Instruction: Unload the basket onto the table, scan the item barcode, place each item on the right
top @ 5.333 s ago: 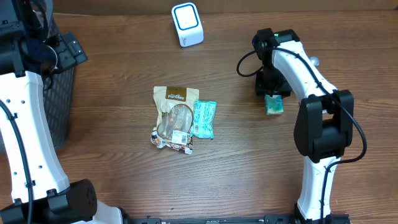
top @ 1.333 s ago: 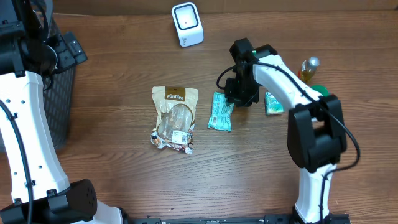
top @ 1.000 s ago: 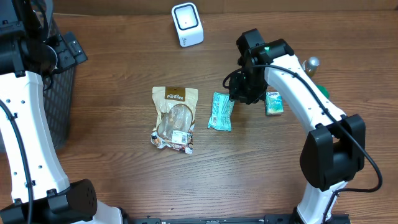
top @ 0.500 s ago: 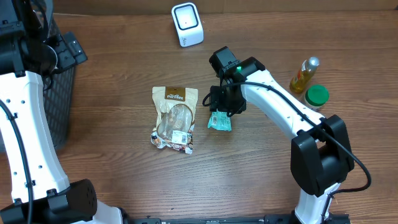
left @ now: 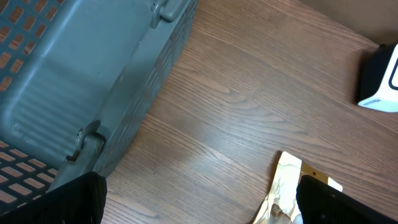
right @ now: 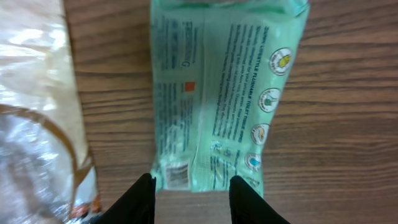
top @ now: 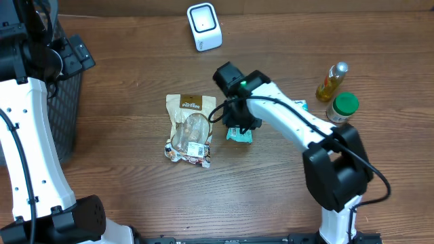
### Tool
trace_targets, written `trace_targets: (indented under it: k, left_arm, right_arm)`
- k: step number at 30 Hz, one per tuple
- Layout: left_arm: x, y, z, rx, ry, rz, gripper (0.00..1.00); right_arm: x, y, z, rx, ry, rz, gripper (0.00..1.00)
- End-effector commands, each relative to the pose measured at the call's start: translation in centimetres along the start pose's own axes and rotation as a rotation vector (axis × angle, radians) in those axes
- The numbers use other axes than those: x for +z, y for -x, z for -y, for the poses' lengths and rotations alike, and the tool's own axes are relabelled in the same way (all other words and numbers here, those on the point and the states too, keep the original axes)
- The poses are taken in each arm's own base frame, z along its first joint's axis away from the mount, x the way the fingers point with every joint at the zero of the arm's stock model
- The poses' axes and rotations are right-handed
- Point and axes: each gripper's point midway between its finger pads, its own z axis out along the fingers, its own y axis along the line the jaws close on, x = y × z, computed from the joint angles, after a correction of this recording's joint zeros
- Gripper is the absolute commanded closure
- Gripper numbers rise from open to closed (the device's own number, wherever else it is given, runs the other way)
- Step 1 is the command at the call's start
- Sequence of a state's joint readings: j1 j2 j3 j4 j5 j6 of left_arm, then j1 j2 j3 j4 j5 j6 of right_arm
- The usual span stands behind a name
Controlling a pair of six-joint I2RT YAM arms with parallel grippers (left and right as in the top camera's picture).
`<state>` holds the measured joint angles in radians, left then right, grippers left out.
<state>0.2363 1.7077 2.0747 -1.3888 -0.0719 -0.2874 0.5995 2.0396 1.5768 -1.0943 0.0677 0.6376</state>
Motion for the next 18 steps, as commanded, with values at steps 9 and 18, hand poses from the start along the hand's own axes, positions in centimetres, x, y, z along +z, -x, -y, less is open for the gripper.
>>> trace_targets:
  k: [9,18]
  left_arm:
    - [0.0,0.2,0.1,0.004,-0.003,0.003,0.00]
    - [0.0,0.2,0.1,0.004,-0.003,0.003,0.00]
  right_arm:
    - [2.6,0.1,1.7,0.018,-0.108,-0.012,0.64]
    - [3.7,-0.5,1.8,0.017,-0.120,-0.042,0.64]
